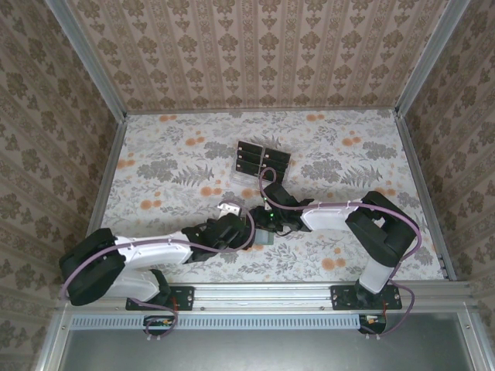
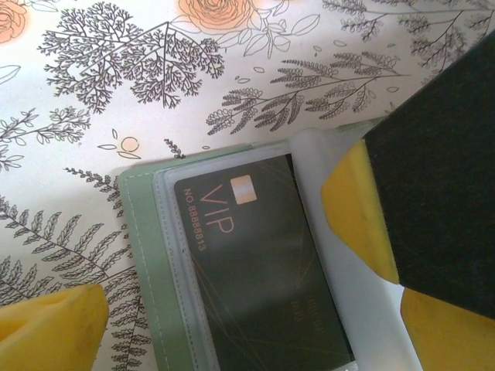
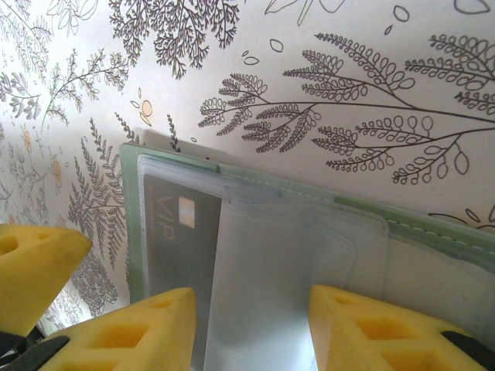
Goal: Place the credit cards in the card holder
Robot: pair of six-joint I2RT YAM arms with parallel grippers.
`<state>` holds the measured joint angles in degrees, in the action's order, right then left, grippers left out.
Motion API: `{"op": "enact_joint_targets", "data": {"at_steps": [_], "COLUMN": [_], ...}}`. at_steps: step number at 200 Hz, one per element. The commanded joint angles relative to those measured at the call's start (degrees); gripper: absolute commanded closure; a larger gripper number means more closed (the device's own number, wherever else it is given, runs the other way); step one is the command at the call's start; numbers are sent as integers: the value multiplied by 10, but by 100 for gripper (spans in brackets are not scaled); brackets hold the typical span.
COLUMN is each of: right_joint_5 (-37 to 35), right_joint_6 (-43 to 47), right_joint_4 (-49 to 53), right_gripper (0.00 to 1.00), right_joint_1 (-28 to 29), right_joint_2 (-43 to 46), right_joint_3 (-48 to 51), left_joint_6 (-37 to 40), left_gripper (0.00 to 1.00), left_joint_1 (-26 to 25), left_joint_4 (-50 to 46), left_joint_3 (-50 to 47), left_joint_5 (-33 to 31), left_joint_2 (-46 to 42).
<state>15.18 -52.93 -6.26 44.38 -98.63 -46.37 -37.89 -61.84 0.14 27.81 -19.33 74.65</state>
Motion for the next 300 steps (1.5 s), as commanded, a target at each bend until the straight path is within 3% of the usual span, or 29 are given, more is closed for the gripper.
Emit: {"op": "enact_joint_targets", "data": {"at_steps": [1, 119, 300], "right_joint_5": [13, -1, 20], "right_joint_6": [-10, -18, -51], "right_joint_4": [6, 14, -47], "right_gripper": [56, 53, 53], "right_joint_1": [-3, -11, -1], "right_joint_2": [-6, 72, 26], "right_joint_3": [12, 46, 55], "left_joint_6": [10, -25, -28], "left_gripper": [0, 0, 0], "left_joint_1": [-4, -7, -7], "left_joint_4": [9, 7, 9], "left_joint_3": [-2, -21, -28], "left_joint_5": [-7, -26, -27], "left_joint_2": [18, 49, 45]}}
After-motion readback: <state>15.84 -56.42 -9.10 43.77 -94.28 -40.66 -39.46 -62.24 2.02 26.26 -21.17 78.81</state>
